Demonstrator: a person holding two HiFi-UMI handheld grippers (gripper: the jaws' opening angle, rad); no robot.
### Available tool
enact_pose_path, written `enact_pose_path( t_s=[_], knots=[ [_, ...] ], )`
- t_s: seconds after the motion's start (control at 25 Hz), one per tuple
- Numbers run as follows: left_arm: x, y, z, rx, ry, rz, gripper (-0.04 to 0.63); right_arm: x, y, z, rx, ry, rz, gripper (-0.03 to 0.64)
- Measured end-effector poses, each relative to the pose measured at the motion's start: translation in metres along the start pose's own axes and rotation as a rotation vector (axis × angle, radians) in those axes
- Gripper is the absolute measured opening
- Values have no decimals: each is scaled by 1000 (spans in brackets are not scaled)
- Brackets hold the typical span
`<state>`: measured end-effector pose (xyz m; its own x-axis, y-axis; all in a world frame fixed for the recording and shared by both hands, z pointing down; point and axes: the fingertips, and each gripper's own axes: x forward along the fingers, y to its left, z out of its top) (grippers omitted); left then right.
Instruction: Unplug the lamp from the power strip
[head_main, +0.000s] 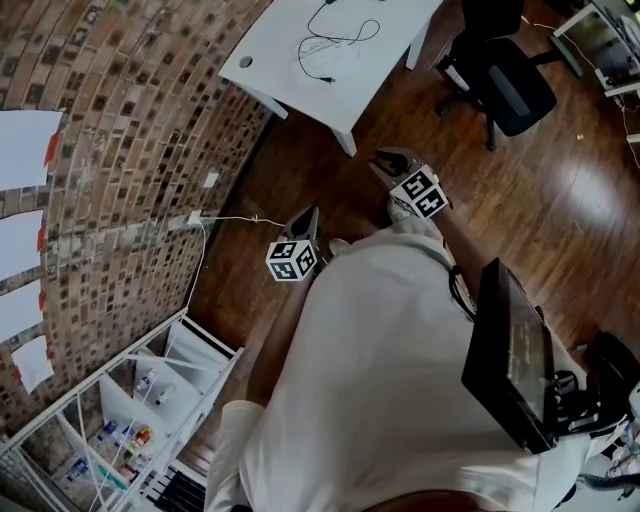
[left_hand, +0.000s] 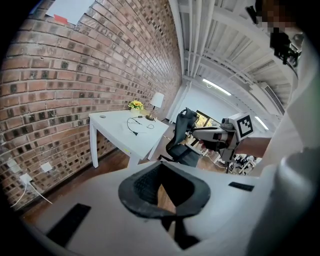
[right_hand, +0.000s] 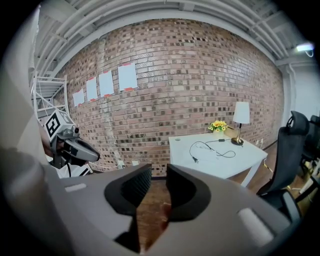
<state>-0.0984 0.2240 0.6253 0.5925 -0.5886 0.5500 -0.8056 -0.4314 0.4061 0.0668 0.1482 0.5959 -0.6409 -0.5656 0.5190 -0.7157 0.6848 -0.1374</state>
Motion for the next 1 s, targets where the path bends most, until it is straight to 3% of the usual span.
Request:
enact_pose_path(
  t_s=[0.2, 0.24, 0.36, 1.0],
  knots=[
    [3, -4, 0, 10, 9, 0, 2, -4, -5, -6, -1, 9, -7, 79],
    [4, -5, -1, 11, 11, 0, 2, -5, -6, -8, -13, 19, -11, 47],
    [7, -8, -2, 10, 16, -1, 2, -7, -6, -12, -38, 36, -12, 31],
    [48, -41, 3, 11, 25, -20, 2, -25, -41, -21, -79, 49, 15, 18]
  ],
)
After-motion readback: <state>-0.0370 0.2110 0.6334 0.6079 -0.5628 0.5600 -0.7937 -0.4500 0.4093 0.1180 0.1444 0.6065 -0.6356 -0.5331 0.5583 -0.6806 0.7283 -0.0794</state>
